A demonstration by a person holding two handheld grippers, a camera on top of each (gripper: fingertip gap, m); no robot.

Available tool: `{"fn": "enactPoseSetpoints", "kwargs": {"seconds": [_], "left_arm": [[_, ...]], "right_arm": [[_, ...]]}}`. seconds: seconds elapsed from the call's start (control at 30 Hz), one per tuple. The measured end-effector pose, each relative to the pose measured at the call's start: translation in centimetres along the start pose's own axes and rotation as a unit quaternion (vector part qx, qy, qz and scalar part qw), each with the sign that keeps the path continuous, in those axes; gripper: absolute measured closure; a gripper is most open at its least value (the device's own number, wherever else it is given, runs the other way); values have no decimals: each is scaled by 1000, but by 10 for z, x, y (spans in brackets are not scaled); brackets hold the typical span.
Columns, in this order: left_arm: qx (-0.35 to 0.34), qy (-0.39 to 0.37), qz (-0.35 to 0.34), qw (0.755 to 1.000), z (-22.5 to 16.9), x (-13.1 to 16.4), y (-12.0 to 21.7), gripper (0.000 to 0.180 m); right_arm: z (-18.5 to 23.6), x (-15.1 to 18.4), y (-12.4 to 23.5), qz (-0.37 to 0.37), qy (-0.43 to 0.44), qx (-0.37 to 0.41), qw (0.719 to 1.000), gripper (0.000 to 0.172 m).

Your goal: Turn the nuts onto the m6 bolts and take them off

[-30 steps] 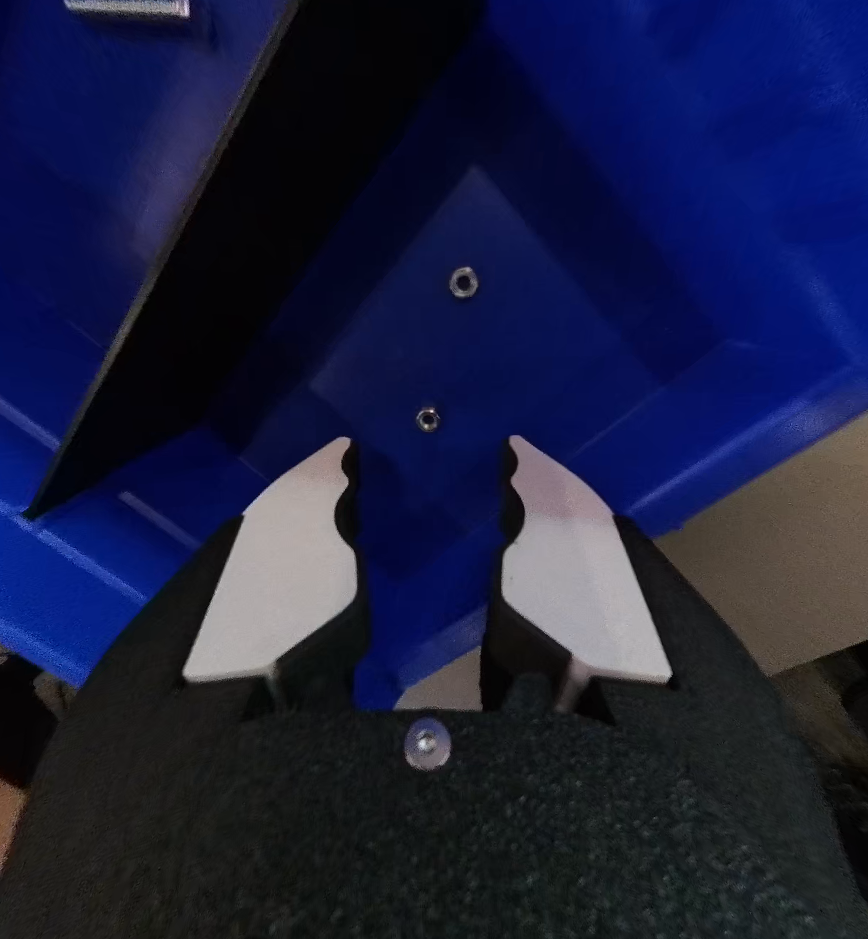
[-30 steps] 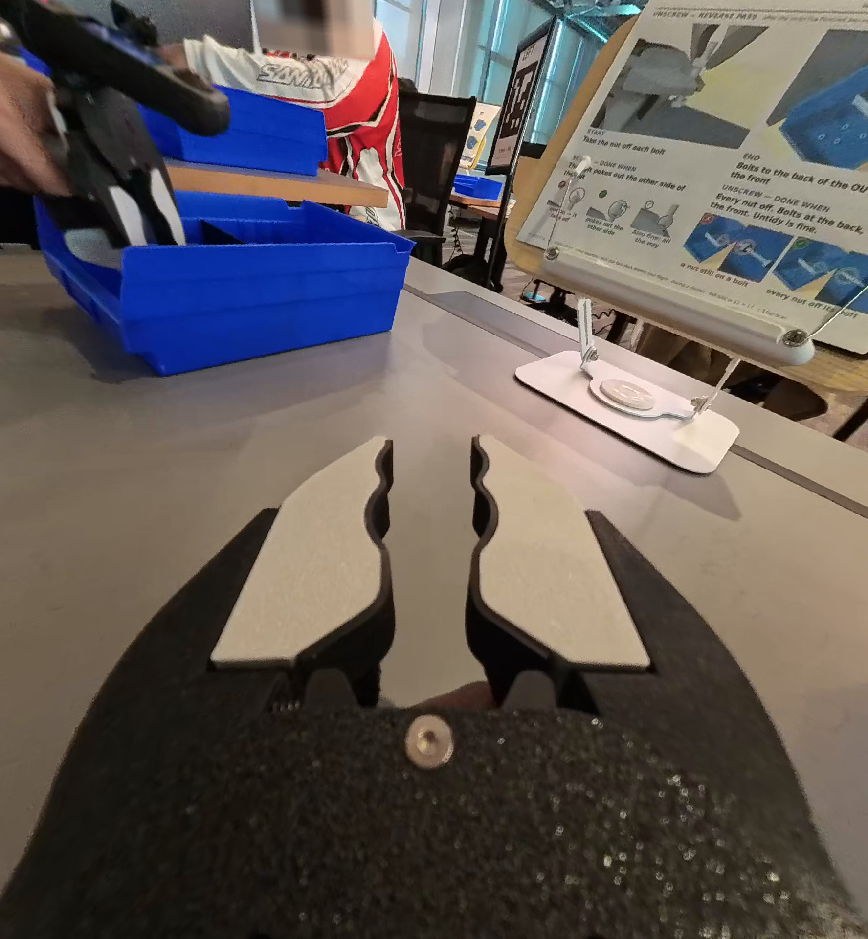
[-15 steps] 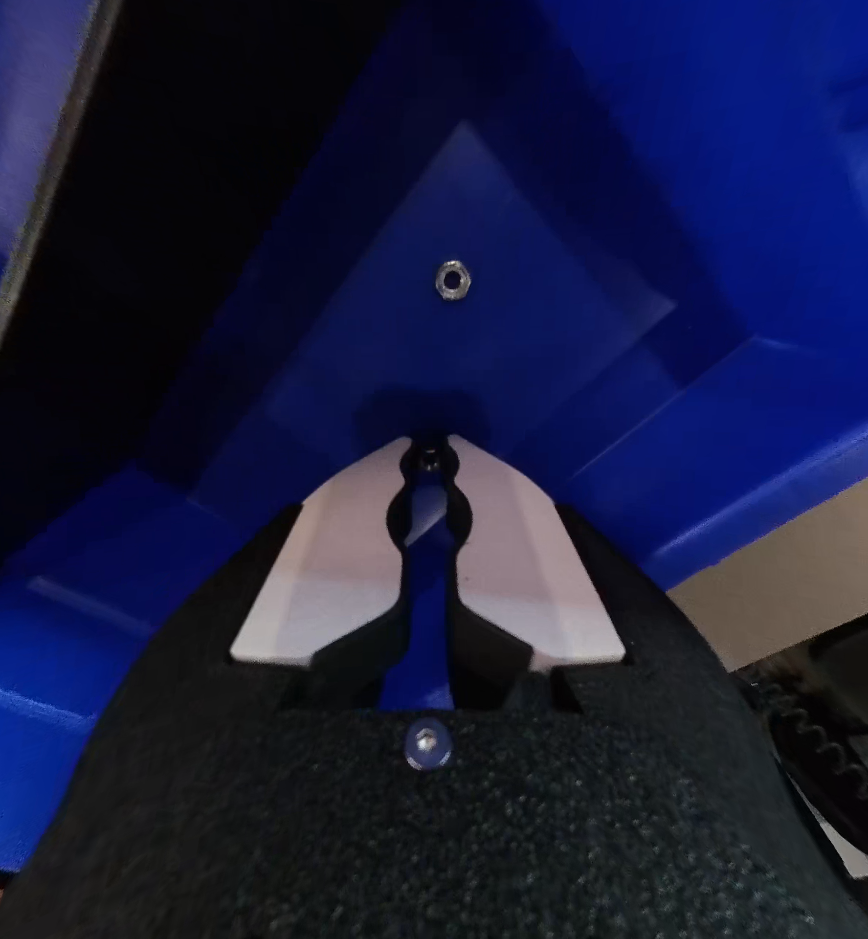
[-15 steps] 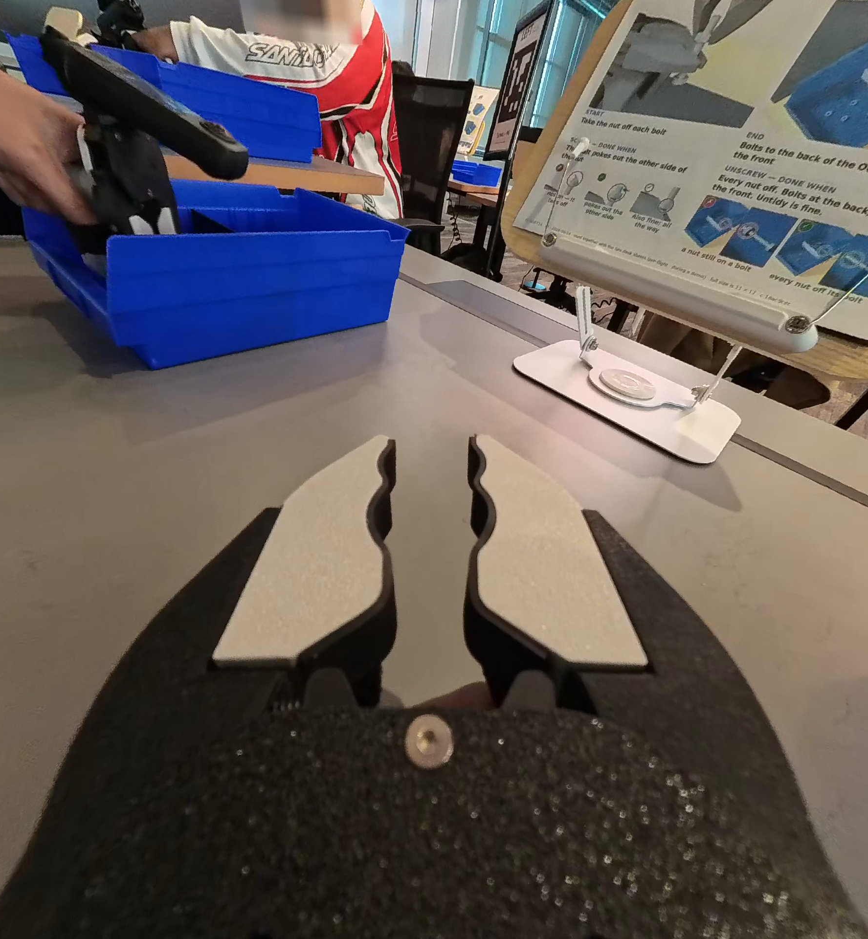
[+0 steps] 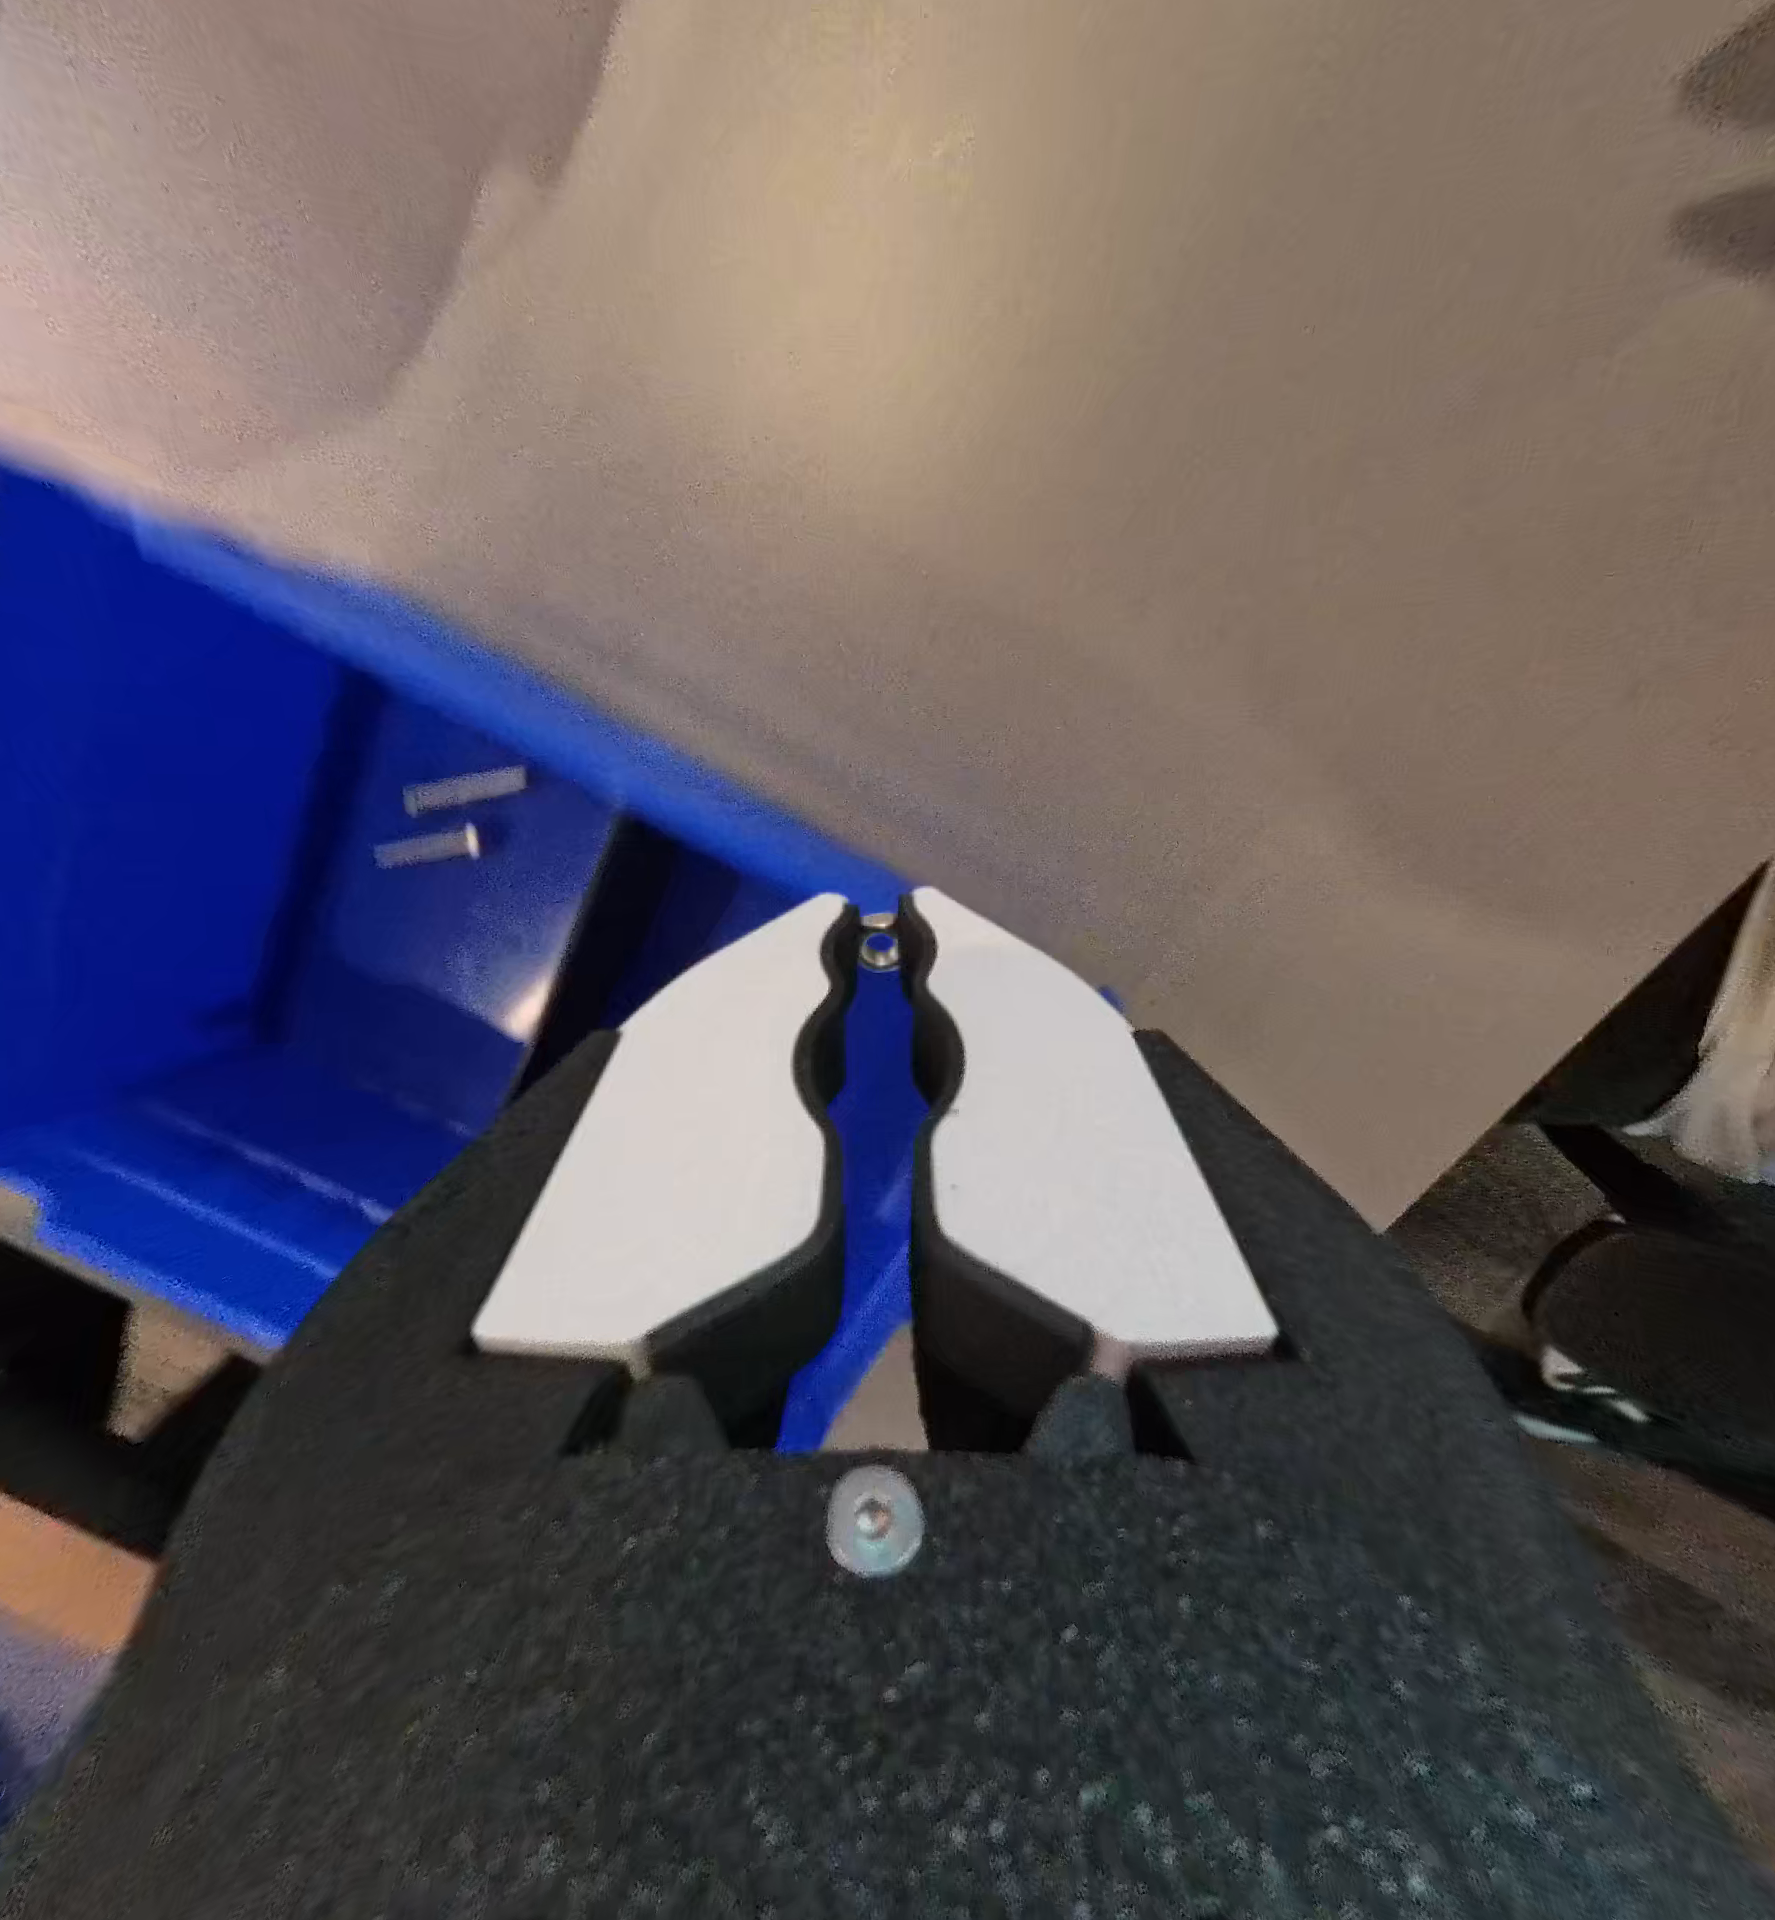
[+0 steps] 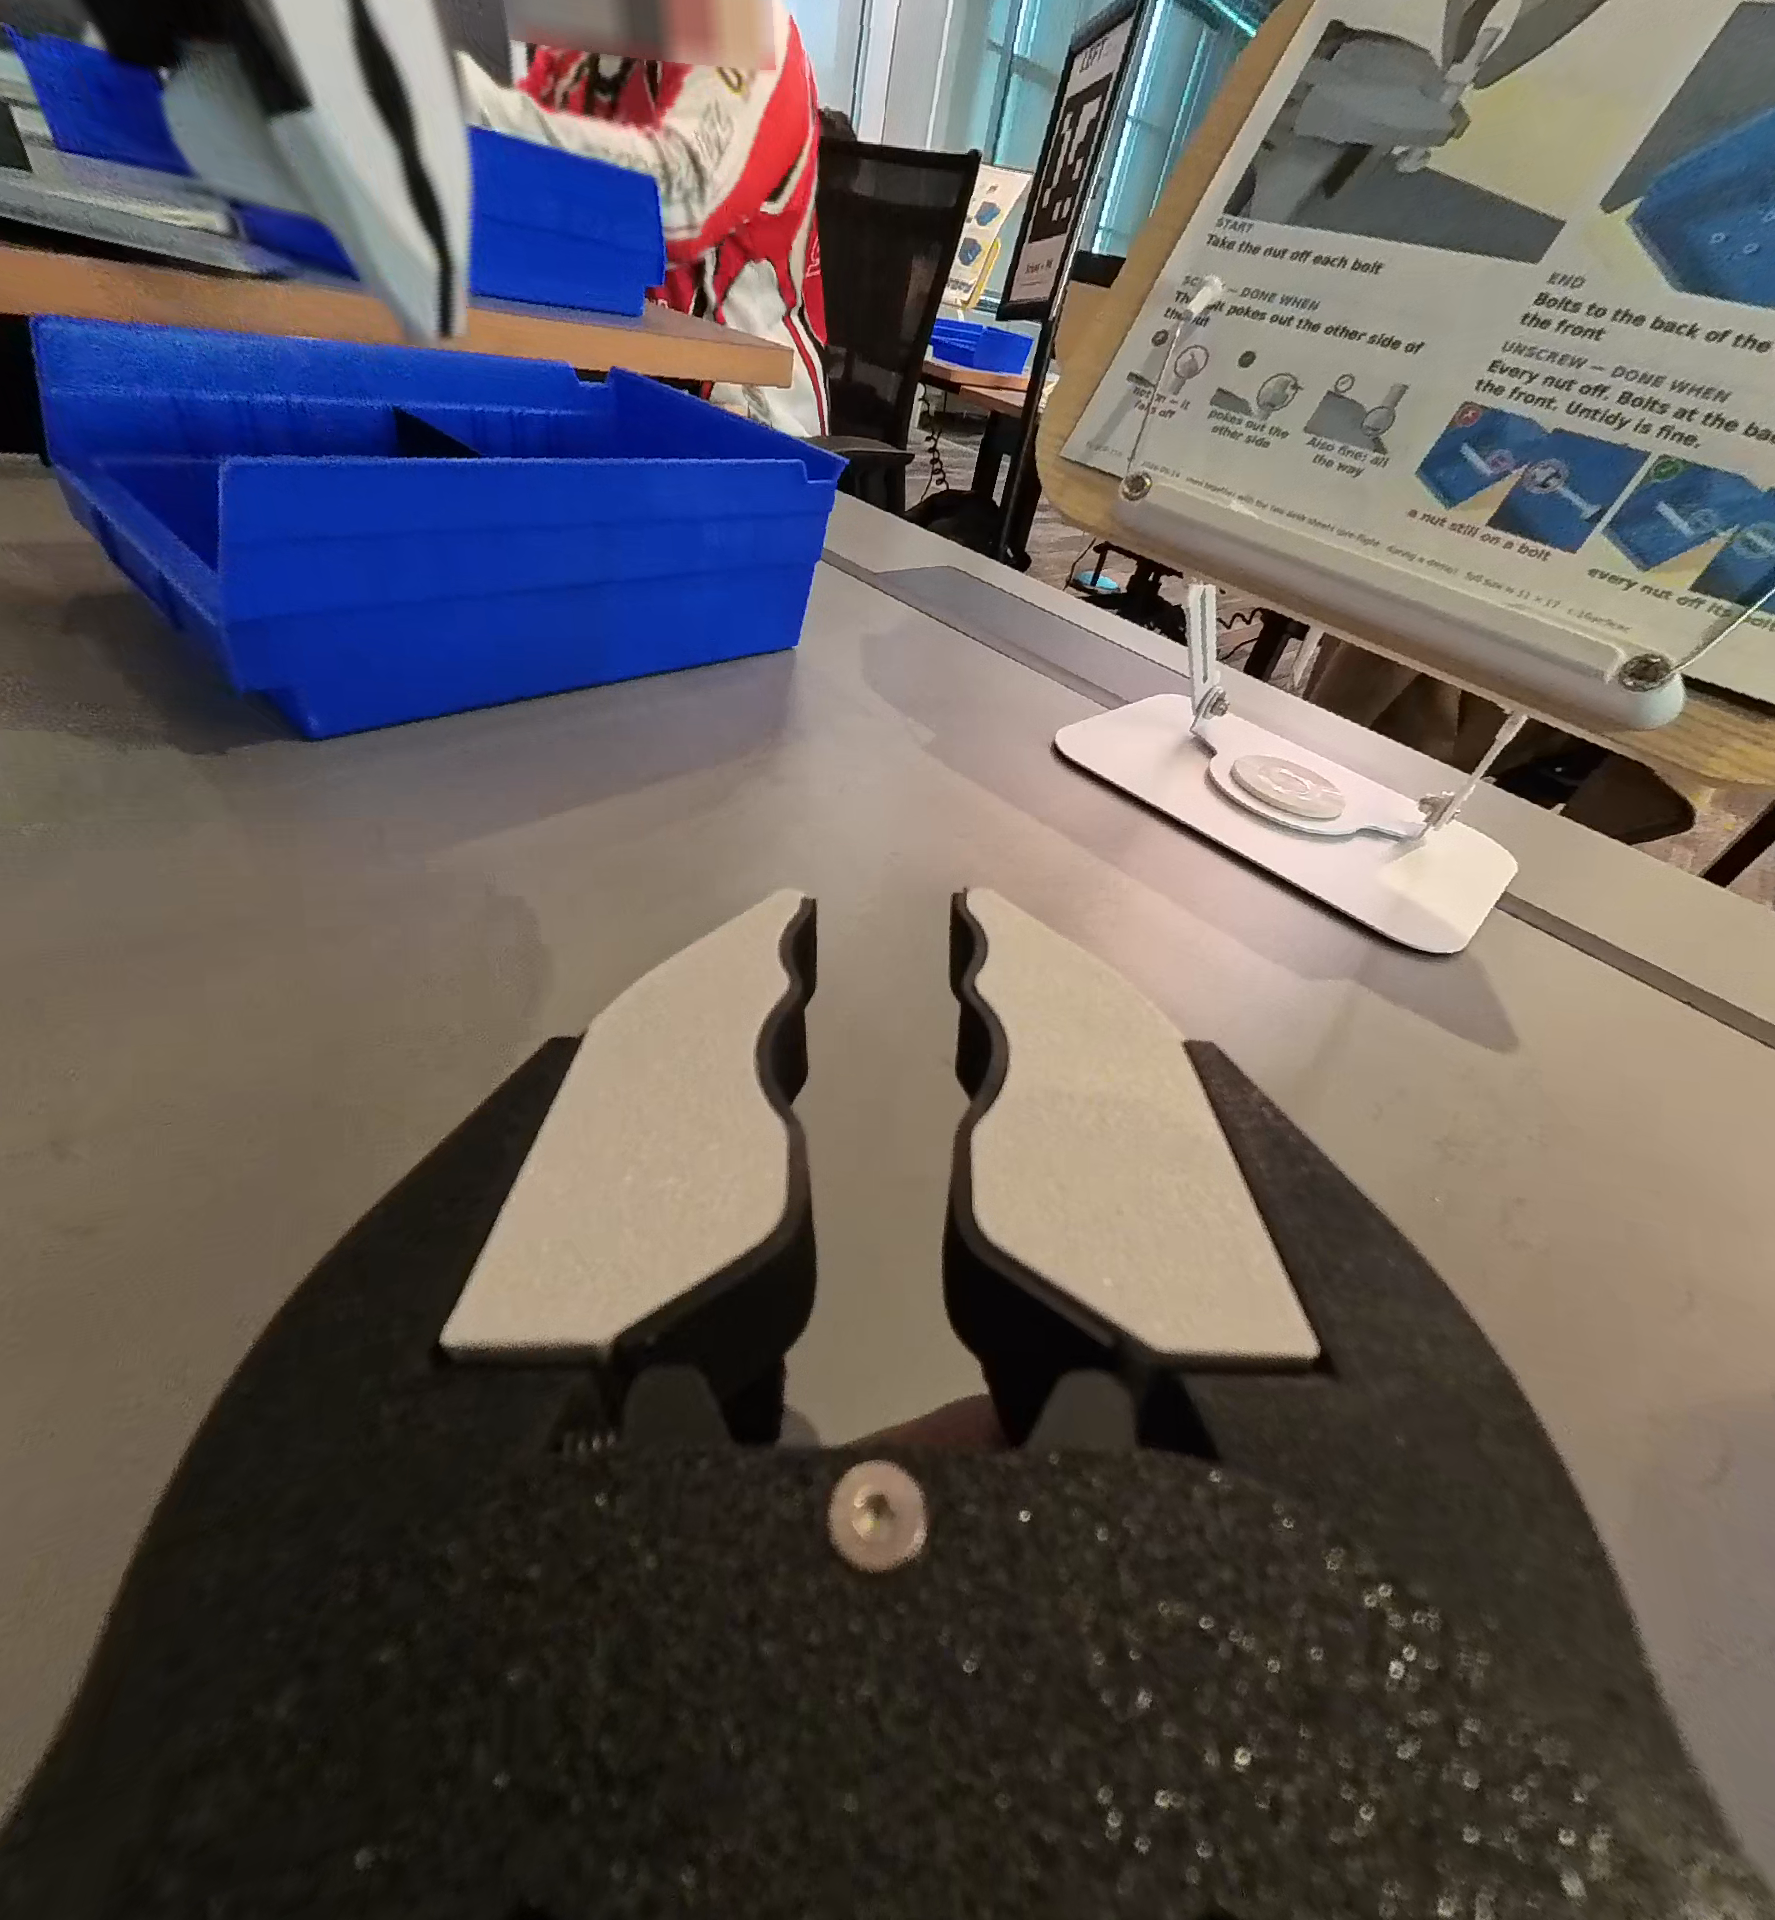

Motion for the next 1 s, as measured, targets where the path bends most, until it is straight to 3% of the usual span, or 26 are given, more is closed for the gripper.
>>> {"fn": "enactPoseSetpoints", "kwargs": {"seconds": [0.1, 0.23, 0.43, 0.57, 0.8, 0.93, 1.0], "left_arm": [[8, -59, 6, 998, -32, -60, -16, 174], [46, -81, 39, 995, -59, -129, -79, 174], [67, -75, 43, 994, -75, -195, -139, 174], [73, -70, 44, 994, -79, -215, -162, 174], [79, -65, 64, 993, -79, -224, -192, 174], [96, -58, 46, 993, -75, -223, -183, 159], [101, -53, 15, 993, -71, -217, -162, 158]], "right_arm": [[0, -1, 1, -3, 2, 0, 1000, 148], [0, 0, 1, -2, 5, 2, 1000, 148], [0, 0, 2, 0, 8, 5, 1000, 148], [-3, 1, 1, 2, 4, 11, 1000, 148], [-12, 3, 0, 6, -20, 16, 1000, 149], [-9, 4, 0, 10, -10, 15, 1000, 148], [-9, 4, 0, 12, -7, 15, 1000, 148]]}}
Point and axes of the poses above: each gripper's, where its closed fingertips meet, y back along the fingers, x out of its underside, z = x × y across the jaws, the point moved 8 cm from there along y, back along the fingers, and after that the axes turned 7 degrees about y, right-handed, at the moved point
